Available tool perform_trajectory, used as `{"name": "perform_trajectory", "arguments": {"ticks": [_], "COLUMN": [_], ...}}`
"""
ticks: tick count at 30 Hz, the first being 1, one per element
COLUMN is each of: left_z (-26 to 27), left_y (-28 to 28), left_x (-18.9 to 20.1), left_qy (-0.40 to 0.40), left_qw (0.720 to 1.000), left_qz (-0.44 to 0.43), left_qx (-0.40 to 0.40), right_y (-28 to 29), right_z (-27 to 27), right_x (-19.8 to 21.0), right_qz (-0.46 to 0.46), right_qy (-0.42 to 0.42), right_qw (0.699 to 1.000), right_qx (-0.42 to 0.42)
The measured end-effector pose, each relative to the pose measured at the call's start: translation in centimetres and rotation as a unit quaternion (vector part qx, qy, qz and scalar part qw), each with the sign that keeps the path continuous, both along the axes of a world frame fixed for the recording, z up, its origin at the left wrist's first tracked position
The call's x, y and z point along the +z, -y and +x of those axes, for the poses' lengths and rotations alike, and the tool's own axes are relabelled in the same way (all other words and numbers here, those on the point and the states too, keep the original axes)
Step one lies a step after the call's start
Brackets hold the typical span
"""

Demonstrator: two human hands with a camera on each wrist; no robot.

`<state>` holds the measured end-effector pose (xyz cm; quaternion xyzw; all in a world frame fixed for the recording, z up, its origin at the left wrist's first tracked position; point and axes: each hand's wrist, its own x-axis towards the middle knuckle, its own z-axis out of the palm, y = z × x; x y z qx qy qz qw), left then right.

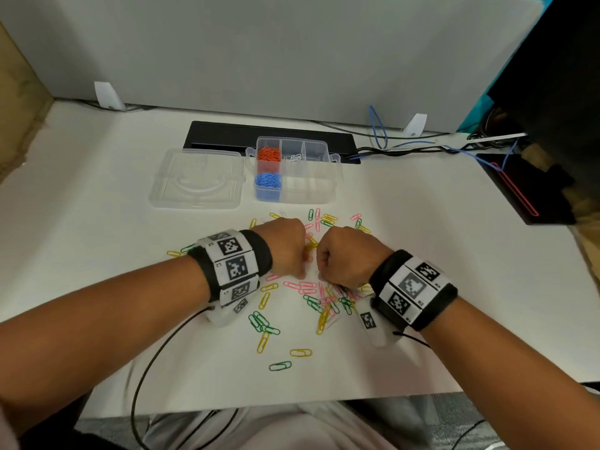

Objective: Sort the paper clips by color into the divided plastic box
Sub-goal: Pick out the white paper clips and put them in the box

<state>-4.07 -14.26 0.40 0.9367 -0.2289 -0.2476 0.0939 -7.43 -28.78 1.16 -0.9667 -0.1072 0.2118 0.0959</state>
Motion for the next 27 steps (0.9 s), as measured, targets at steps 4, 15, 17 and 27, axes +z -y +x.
{"name": "perform_trajectory", "arguments": {"ticks": [4,15,17,27], "left_z": [0.2,-0.9,-1.2,-0.9], "left_y": [-0.2,-1.2,-1.2,-1.5], "left_x": [-0.2,-1.5,-1.8,-1.5], "left_qy": [-0.047,-0.513,-0.502,-0.440], "left_qw": [0.999,0.654,0.648,0.655], "left_qz": [-0.004,-0.460,-0.467,-0.482], "left_qx": [-0.012,0.312,0.331,0.381], "right_y": [-0.1,-0.4,0.0,0.0], "right_z": [0.3,-1.0,-1.8,-3.9], "right_x": [-0.1,2.5,2.3,-0.2], "right_qz": [0.036,0.360,0.303,0.071], "right_qy": [-0.022,0.086,0.085,-0.010], "right_qw": [0.999,0.928,0.949,0.994], "right_qx": [0.004,-0.054,-0.021,0.077]}}
